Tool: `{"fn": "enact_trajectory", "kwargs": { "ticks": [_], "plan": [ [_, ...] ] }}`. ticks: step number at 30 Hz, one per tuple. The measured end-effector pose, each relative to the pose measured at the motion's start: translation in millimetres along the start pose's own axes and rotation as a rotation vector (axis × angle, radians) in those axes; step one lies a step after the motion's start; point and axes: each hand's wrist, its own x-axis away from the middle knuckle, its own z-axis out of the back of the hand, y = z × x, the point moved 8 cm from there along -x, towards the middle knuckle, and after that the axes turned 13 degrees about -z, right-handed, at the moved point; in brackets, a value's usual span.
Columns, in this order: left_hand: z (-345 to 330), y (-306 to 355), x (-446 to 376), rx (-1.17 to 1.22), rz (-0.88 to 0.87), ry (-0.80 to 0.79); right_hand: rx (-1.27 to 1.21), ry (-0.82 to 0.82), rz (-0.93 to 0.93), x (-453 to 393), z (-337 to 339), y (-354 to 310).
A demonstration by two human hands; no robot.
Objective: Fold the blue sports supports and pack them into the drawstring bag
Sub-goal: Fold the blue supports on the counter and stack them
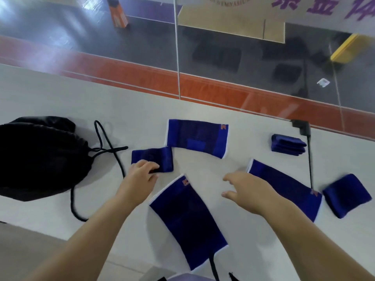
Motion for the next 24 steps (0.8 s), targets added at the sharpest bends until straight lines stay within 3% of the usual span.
{"fn": "enact_trajectory", "kwargs": {
  "ticks": [3, 9, 13, 24],
  "plan": [
    [8.8, -17.4, -27.8, -0.070, -0.005, 0.011, -0.017, 0.006, -0.033, 1.6, -2.2, -9.0],
    [1.6, -29.1, -50.2, -0.194, -0.030, -0.137, -0.039, -0.008, -0.093, 7.8, -10.8, -12.5],
    [0.8, -38.0, -43.6, -0.258, 0.044, -0.167, -0.046, -0.020, -0.116, 13.1, -16.8, -10.7],
    [22.8, -15.9, 0.0, 0.175, 0.109, 0.008, -0.077, -0.019, -0.156, 23.9, -25.8, 4.1]
  ]
}}
